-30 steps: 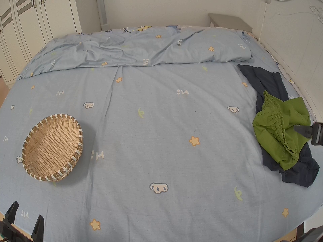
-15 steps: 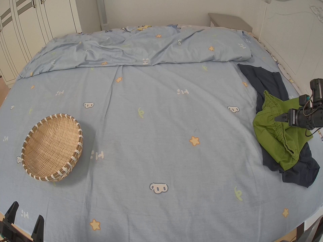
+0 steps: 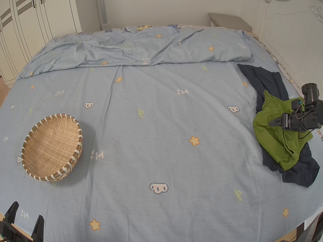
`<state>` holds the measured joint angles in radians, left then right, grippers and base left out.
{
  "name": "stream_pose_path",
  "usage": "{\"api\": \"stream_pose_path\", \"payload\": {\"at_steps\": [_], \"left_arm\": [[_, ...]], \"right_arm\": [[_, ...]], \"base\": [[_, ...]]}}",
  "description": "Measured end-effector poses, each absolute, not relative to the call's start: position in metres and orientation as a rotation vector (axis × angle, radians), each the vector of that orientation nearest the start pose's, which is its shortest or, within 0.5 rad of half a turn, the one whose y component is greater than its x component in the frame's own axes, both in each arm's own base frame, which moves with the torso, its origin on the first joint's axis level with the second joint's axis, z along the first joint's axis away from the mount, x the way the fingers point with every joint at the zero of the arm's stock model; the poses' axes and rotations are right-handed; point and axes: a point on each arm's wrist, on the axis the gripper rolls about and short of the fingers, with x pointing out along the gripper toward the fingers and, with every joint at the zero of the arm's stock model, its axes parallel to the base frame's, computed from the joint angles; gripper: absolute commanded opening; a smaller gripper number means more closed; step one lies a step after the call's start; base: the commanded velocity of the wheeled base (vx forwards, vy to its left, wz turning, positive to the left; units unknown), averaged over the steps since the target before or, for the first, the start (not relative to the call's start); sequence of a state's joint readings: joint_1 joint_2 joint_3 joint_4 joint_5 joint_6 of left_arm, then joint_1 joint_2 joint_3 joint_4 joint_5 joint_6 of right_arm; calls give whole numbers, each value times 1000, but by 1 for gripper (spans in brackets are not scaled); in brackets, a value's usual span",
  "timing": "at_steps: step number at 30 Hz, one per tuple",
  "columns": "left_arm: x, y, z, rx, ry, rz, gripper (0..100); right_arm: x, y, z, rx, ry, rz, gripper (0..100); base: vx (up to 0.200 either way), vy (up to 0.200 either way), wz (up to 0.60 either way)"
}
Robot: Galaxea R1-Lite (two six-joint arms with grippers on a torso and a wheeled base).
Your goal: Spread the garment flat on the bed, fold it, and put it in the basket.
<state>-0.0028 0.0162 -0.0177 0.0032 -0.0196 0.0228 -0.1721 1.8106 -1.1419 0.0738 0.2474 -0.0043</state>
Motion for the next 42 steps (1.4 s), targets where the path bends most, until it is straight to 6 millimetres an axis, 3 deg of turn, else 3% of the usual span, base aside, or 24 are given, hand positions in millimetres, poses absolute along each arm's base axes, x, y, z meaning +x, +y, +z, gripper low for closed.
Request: {"api": "stream_pose_path", "payload": {"at_steps": [14, 20, 27, 42], "left_arm": [[-23, 0, 80, 23, 1, -21, 100], [-23, 0, 80, 23, 1, -21, 100], [-23, 0, 80, 23, 1, -21, 100], [-23, 0, 80, 23, 1, -22, 100]], "right_arm": [[342, -48, 168, 154, 742, 94, 0], [335, -26, 178, 153, 793, 149, 0], [313, 23, 216, 150, 827, 264, 0], [248, 167, 269, 94, 799, 543, 0]], "base": [[0, 0, 0], [0, 0, 0], [0, 0, 0], [0, 0, 0]]}}
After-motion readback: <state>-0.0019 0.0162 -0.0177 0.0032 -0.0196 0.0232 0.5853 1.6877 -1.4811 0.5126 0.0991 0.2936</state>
